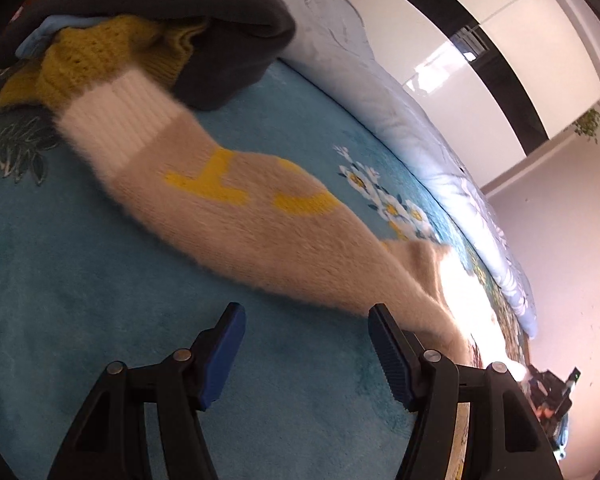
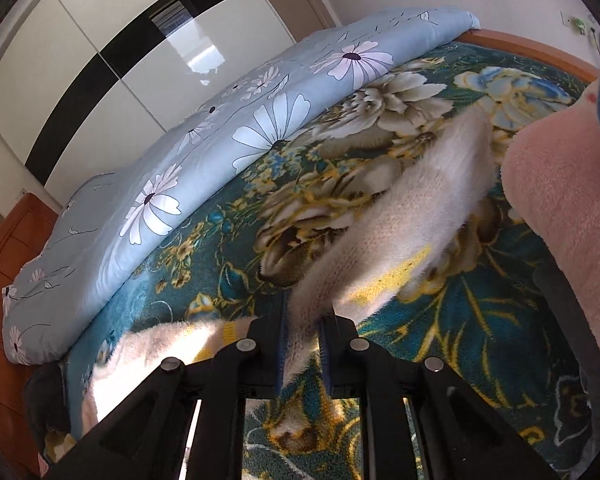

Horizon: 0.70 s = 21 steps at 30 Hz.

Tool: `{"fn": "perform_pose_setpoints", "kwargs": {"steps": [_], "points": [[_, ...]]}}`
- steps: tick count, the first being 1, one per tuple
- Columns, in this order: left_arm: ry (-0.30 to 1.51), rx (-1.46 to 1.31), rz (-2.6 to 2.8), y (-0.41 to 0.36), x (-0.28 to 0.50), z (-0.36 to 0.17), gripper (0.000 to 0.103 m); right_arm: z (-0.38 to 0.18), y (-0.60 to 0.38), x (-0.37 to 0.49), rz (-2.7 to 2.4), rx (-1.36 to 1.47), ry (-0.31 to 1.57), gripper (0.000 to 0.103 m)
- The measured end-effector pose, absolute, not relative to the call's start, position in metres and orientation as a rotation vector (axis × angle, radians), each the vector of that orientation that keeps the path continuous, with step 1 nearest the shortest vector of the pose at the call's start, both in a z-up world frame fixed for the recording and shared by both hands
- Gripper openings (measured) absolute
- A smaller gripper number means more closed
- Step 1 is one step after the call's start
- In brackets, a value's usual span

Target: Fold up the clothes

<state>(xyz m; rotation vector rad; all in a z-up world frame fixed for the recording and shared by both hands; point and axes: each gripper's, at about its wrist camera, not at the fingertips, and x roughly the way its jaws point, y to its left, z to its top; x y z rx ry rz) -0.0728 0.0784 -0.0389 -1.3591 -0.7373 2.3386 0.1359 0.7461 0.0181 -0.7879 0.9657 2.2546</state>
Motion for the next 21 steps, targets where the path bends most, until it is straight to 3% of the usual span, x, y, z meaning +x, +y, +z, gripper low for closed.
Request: {"fn": "perform_pose_setpoints", "kwargs": {"steps": [2,5,11,19,20,21], "points": [[-0.799,-1.375,2.378,0.062,-0.077,-0.042,0.068,0.023,0.735,0.140,2.278,-0.812,0.921,0.035],[-0.946,-1.374,2.411,0.034,-0.084,-0.049,0.068,0.031,0.710,0.146,2.345,-0.875,0.837,0.046],[-0.959,-1.307,2.601,0.006,-0.100,-0.038,0.068,0.043,0.650,0.150,2.463,-0.996,0.621,0.050],[-1.129,-1.188,2.475,-0.007,-0.126,-0.052,0.066,0.064,0.602,0.146,2.511,-1.018,0.553,0.050],[-1.137,-1.168,2.461,-0.006,-0.126,-0.051,0.060,0.067,0.598,0.144,2.514,-1.018,0.553,0.050],[-1.142,-1.153,2.452,-0.005,-0.126,-0.050,0.043,0.069,0.594,0.142,2.516,-1.018,0.552,0.050]]}}
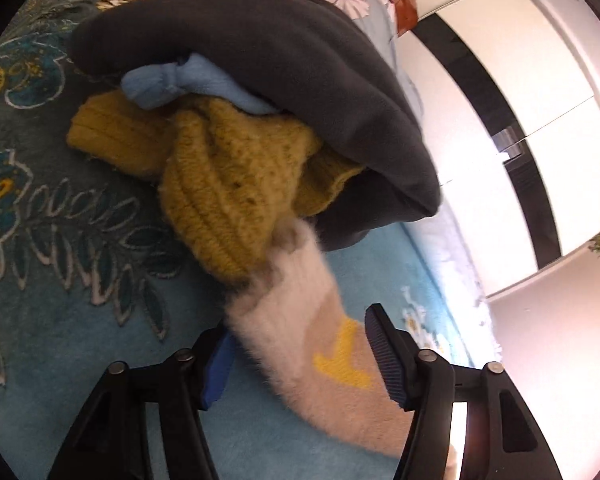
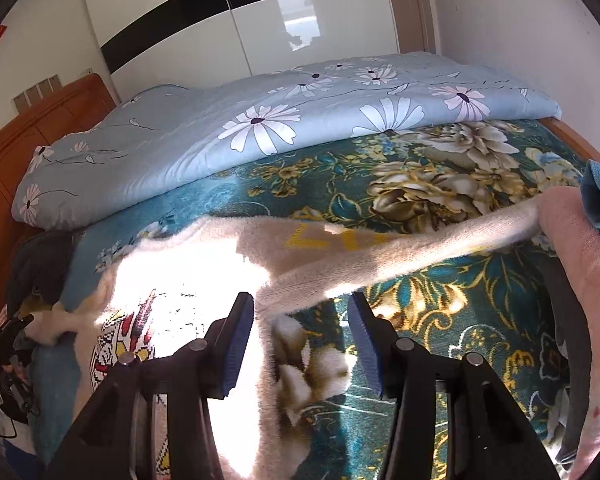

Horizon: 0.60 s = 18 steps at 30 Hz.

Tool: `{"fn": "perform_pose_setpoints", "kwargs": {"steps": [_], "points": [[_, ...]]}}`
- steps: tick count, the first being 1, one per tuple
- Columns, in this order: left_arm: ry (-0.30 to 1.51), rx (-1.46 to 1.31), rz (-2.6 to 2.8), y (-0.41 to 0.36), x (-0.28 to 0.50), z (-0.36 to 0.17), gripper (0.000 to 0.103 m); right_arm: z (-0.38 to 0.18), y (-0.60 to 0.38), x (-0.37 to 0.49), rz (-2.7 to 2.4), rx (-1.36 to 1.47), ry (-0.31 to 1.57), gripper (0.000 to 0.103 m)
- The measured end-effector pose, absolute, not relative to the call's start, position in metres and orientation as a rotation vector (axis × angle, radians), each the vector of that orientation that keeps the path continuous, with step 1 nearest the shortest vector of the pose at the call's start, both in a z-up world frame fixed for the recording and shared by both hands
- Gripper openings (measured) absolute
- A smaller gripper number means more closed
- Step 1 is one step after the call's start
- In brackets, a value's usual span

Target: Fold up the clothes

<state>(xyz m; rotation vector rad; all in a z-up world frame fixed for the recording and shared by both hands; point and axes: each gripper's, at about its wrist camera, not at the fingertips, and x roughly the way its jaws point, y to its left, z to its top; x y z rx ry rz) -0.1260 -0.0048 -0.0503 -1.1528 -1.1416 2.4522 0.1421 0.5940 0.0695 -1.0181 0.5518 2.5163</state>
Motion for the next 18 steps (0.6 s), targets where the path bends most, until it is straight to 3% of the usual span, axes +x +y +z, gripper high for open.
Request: {"fn": "perform_pose_setpoints", "kwargs": {"steps": [1,2,9,18], "points": [[-1.132,-1.143,2.454,-0.003,-0.126,-0.048,0.030,0.071,0.590,0.140,2.517,-1.020,0.549,0.050],[-1.107,-1.140,2.468,0.000,-0.125,-0.045,0.010,0.073,0.585,0.137,2.518,-1.026,0.544,0.050],[-1.038,-0.947,2.605,-0.005,-0.090,0.002,0.010,0.076,0.552,0.124,2.554,-1.082,0.477,0.050],[-1.159,-1.268,2.570,-0.050,-0.058,-0.032,0.010,0.048,0.541,0.124,2.531,-1.155,0.520,0.050]]}}
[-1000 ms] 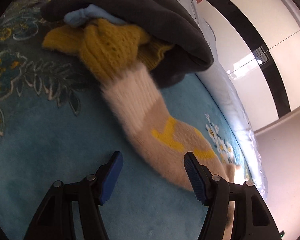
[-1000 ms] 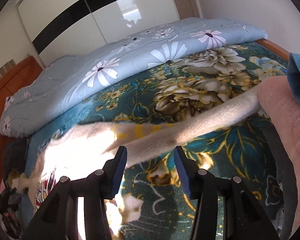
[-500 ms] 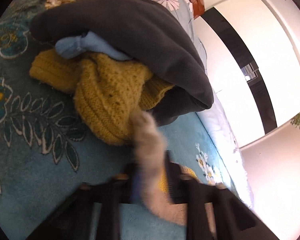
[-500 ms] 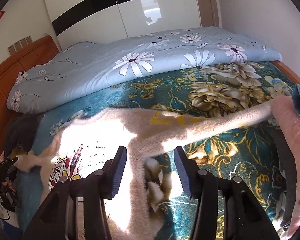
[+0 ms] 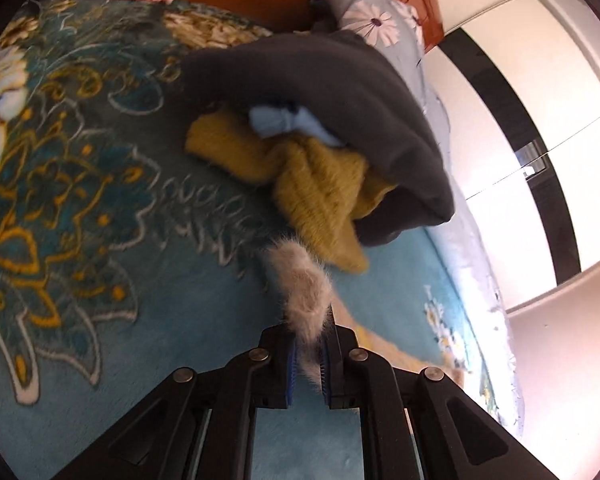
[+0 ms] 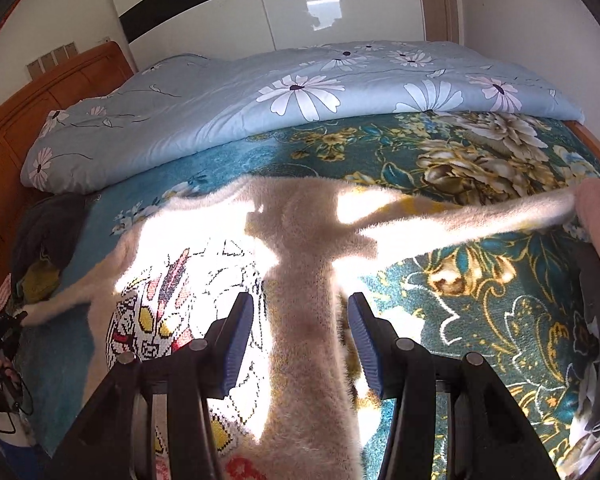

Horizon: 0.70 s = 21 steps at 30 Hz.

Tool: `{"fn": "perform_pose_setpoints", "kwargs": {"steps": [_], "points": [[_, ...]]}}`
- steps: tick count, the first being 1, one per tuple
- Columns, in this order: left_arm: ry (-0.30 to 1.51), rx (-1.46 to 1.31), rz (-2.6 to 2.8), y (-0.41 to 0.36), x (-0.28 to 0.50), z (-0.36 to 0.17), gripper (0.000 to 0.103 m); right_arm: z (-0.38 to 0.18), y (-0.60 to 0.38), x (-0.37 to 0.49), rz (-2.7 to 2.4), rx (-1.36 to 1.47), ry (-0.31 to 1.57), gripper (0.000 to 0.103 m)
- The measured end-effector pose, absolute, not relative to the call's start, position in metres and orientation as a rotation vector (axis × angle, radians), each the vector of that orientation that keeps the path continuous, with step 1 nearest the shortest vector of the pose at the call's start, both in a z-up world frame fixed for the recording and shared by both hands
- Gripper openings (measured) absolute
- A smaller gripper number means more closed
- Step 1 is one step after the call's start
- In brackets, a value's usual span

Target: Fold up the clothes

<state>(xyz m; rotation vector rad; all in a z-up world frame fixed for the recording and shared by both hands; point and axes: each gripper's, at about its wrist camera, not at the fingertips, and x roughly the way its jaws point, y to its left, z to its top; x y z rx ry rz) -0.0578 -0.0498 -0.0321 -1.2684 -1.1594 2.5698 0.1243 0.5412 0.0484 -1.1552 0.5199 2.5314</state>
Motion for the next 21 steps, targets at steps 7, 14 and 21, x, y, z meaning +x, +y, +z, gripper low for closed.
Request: {"fn": "perform_pose_setpoints", "kwargs": {"steps": [7,14,21], "points": [[-1.159,-1.244,2.522,-0.047,-0.058,-0.033,0.012,0.033,0.551,0.145,2.497,-1.163,0.638,0.050],[-0.994,-1.284,2.487,-0.024,-0.020,-0.019,0.043,0.022,0.547,0.194,2.537,-1.197,0.678,0.051],[-0.686,-1.268,2.135,0.090,0.030,-0.009,0.052,-0.007,0.540,0.240,2.556,-1.243,0.799,0.053]]}}
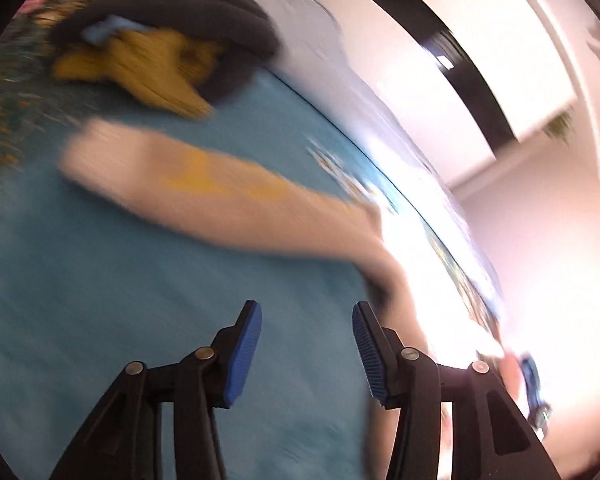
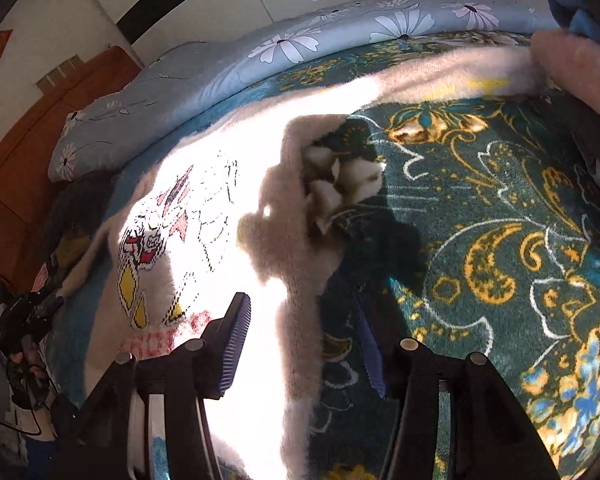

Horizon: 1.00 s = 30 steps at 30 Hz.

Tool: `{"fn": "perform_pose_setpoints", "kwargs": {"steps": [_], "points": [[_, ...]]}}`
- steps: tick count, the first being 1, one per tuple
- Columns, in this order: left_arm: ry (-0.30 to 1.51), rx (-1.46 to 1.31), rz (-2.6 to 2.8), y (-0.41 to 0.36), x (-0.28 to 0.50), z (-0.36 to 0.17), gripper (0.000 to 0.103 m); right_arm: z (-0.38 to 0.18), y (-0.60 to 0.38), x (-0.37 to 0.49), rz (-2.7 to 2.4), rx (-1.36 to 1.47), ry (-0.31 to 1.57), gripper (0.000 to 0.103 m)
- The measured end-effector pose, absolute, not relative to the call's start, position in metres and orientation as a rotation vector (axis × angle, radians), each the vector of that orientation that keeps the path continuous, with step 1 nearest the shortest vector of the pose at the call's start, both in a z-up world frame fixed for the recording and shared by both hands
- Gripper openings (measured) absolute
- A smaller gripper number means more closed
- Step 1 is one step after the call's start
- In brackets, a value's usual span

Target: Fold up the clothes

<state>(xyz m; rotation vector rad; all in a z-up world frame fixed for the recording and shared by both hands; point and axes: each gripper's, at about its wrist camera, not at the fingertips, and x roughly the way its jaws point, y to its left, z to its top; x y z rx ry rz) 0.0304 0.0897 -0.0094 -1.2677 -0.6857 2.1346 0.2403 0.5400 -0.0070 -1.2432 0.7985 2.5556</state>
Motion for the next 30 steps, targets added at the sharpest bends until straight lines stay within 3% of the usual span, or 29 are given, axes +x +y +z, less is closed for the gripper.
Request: {"fn": "perform_pose_setpoints", "kwargs": {"steps": [4,7,12,16,18,22,24,25,27,30], "points": [[-0.470,-1.318,1.965,0.153,0.063,-0.023,0.053,-0.019,0.531,0.262,2.582,-1.259,0.858,0.054],[-0.431,-1.353,1.911,0.178,0.072,-0.034,0.053,-0.028,0.526,0.270,2.595,-1.278,0.878,0.054],[-0.381,-1.360,1.876,0.204,0.082,-0.041,0.064,-0.032,0.523,0.273,2.663,-1.252,0.987,0.054],[-0.475,-1.386,1.802,0.197,0.094,-0.049,0.064,-0.036,0.521,0.278,2.712,-1.228,1.139,0.053],[-0.492,-1.386,1.780,0.197,0.100,-0.049,0.064,-0.039,0.519,0.280,2.723,-1.235,1.175,0.046],[-0.513,-1.383,1.719,0.208,0.109,-0.051,0.062,-0.040,0.517,0.283,2.721,-1.247,1.165,0.014],[-0.544,-1.378,1.701,0.214,0.111,-0.053,0.061,-0.036,0.521,0.286,2.728,-1.206,1.211,0.012],[-0.559,-1.375,1.698,0.217,0.111,-0.054,0.059,-0.032,0.523,0.287,2.743,-1.174,1.240,0.011],[-0.573,-1.368,1.719,0.219,0.107,-0.052,0.026,-0.020,0.527,0.288,2.774,-1.115,1.274,0.011],[-0.597,-1.301,1.767,0.216,0.103,-0.034,0.013,0.001,0.532,0.287,2.822,-1.033,1.276,0.011]]}}
